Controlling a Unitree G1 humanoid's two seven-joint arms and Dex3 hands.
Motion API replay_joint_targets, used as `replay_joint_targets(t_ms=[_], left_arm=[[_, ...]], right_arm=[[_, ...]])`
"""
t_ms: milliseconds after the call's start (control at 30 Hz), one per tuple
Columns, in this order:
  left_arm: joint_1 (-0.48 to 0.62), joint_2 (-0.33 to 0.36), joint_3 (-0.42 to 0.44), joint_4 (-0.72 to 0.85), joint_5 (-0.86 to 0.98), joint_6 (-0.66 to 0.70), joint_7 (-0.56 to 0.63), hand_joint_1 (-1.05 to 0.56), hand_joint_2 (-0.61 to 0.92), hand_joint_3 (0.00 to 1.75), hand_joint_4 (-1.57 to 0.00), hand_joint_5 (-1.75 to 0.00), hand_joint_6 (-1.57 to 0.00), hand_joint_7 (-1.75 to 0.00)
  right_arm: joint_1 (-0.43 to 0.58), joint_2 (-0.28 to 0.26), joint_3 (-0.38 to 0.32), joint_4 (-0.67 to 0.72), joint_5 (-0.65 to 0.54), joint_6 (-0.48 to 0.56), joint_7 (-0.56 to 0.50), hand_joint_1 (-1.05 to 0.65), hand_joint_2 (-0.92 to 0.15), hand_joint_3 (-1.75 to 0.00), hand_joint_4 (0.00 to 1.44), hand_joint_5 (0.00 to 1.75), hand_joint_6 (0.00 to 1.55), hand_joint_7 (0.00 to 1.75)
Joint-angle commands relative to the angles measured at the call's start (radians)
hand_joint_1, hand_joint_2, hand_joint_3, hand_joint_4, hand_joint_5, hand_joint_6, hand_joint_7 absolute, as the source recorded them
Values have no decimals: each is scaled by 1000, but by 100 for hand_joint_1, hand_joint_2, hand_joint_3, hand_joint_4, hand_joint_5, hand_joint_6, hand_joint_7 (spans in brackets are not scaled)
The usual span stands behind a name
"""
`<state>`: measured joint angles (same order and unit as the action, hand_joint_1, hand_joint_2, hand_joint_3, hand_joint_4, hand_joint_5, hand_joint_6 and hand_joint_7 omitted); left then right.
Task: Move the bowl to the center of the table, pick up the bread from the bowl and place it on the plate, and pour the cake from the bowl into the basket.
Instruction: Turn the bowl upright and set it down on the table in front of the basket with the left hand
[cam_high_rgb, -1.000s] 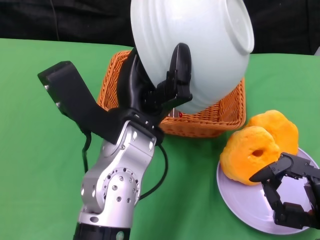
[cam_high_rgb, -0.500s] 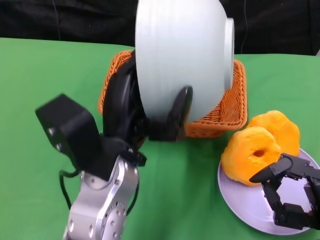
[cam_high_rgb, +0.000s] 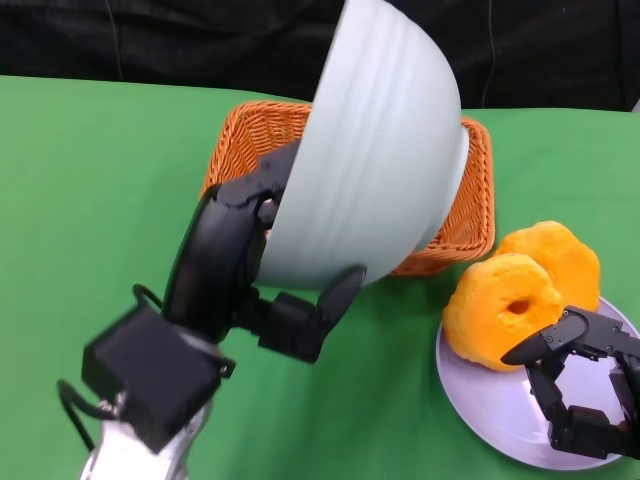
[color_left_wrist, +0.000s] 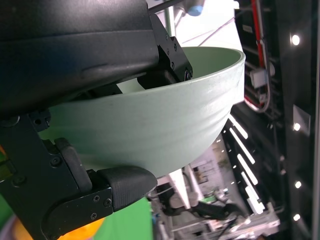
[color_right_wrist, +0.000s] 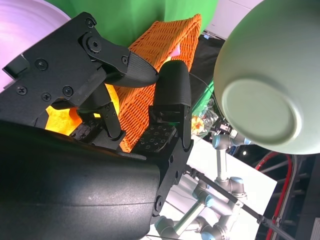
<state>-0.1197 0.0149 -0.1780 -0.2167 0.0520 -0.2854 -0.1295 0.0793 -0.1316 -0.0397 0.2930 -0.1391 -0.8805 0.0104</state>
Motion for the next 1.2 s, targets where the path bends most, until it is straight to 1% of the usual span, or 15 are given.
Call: replay_joint_targets(t_ms=[33,100,167,233,333,400,500,667,700,800,867,933,1033,1200], left_arm=[[36,45,3,-23,92,-104,17,-15,31,158,-105,-175,-89,-168],[43,64,6,-15,143,-155,28,-14,33,156,-105,-175,-88,-169],[48,82,10,-9,192,-188,35,-18,29,161,-103,-175,-84,-172],[54,103,14,-14,284,-218,61,-20,23,167,-102,-175,-82,-174],[60,145,16,-25,427,-250,97,-23,18,170,-102,-175,-79,-175],[64,163,14,-31,479,-257,109,-26,17,170,-102,-175,-79,-175],[72,197,14,-14,569,-308,165,-29,16,171,-104,-175,-81,-175],[100,245,20,-18,669,-349,227,-28,16,165,-105,-175,-82,-175],[108,257,22,-19,689,-356,239,-28,20,157,-104,-175,-82,-175],[133,290,27,-20,762,-375,285,-27,24,148,-103,-175,-81,-175],[150,317,31,-20,826,-386,326,-25,24,144,-103,-175,-80,-175],[158,343,31,-18,866,-392,349,-24,23,142,-103,-175,-79,-175],[159,361,25,-16,888,-390,368,-24,23,141,-102,-175,-78,-175],[171,418,18,6,1015,-384,472,-23,20,138,-101,-175,-76,-175]], right_arm=[[15,-18,-9,-25,14,4,3,-14,-44,-114,88,150,94,103],[22,-19,-8,-36,20,14,8,-14,-45,-113,88,150,94,103],[25,-19,-8,-44,22,21,12,-14,-45,-112,88,151,94,103],[23,-19,-12,-41,11,15,6,-15,-45,-112,89,151,94,104],[24,-20,-13,-38,15,13,7,-14,-45,-113,89,152,94,104],[26,-20,-13,-39,15,14,8,-14,-45,-112,89,152,94,104],[32,-20,-11,-50,19,21,11,-13,-45,-112,88,152,94,104],[32,-18,-10,-53,17,26,10,-12,-46,-110,88,152,94,105],[30,-17,-10,-51,17,25,9,-12,-46,-110,88,152,94,105],[28,-17,-9,-47,18,25,10,-12,-46,-111,88,152,93,105],[26,-18,-9,-46,21,25,12,-12,-47,-111,88,152,93,105],[24,-17,-8,-45,22,27,12,-11,-46,-110,88,151,93,105],[22,-17,-8,-45,22,27,11,-11,-47,-109,89,152,94,105],[16,-19,-11,-30,23,13,10,-10,-46,-112,89,150,94,105]])
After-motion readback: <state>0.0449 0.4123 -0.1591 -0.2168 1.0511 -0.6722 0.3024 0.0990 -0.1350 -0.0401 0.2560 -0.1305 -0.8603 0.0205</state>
